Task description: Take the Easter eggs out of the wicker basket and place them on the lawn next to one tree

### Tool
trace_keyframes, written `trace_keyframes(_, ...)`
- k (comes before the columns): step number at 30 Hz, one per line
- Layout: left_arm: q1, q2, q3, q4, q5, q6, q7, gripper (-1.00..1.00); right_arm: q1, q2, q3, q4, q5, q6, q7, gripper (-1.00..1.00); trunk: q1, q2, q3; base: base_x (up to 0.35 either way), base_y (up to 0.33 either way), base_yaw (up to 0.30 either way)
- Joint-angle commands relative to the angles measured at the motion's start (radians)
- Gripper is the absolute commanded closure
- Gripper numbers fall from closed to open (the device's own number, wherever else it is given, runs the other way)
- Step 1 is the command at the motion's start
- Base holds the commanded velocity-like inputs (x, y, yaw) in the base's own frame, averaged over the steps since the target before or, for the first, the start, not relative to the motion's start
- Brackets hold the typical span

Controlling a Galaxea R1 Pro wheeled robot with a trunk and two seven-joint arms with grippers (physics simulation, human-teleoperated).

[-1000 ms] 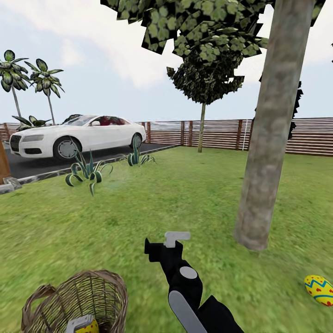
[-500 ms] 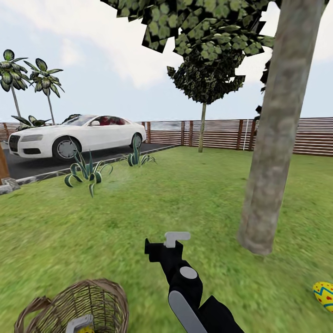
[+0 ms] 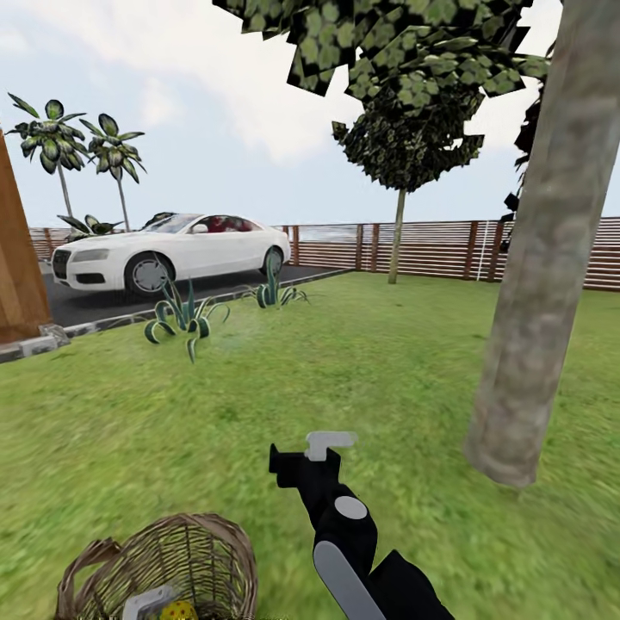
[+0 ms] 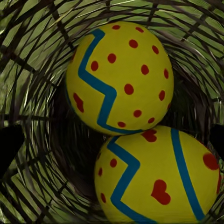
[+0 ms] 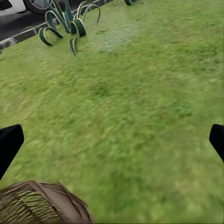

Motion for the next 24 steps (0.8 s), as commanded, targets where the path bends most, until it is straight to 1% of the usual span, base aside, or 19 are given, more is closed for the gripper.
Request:
trace_keyframes(1,0.0,0.001,-0.008,-0.001,0.009,0.004,-0.001,-1.0,-0.001,0.0,0.001,-0.001,-0.007,0.003,-0.009,-1.0,0.0,-0.001,-0.002,0.001,-0.008,0.244)
trace_keyframes(5,0.0,0.001,-0.008,-0.001,0.009,0.004,0.002,-1.0,-0.001,0.0,0.001,-0.001,-0.007,0.003,-0.009,-1.0,0.0,-0.001,-0.002,0.003,-0.114,0.122)
trace_keyframes(15,0.0,0.001,-0.008,-0.001,0.008,0.004,0.001,-1.0,0.0,0.0,0.001,-0.001,-0.007,0.003,-0.009,-1.0,0.0,-0.001,-0.003,0.06,-0.143,0.045)
trace_keyframes(19,0.0,0.001,-0.008,-0.001,0.008,0.003,0.0,-1.0,0.0,0.0,0.001,-0.001,-0.007,0.003,-0.009,-1.0,0.0,-0.001,-0.003,0.114,-0.051,0.098)
trace_keyframes(24,0.0,0.0,-0.008,-0.001,0.008,0.002,0.0,-1.0,-0.001,0.0,0.002,-0.001,-0.007,0.003,-0.009,-1.0,0.0,-0.001,-0.003,0.052,-0.011,0.023)
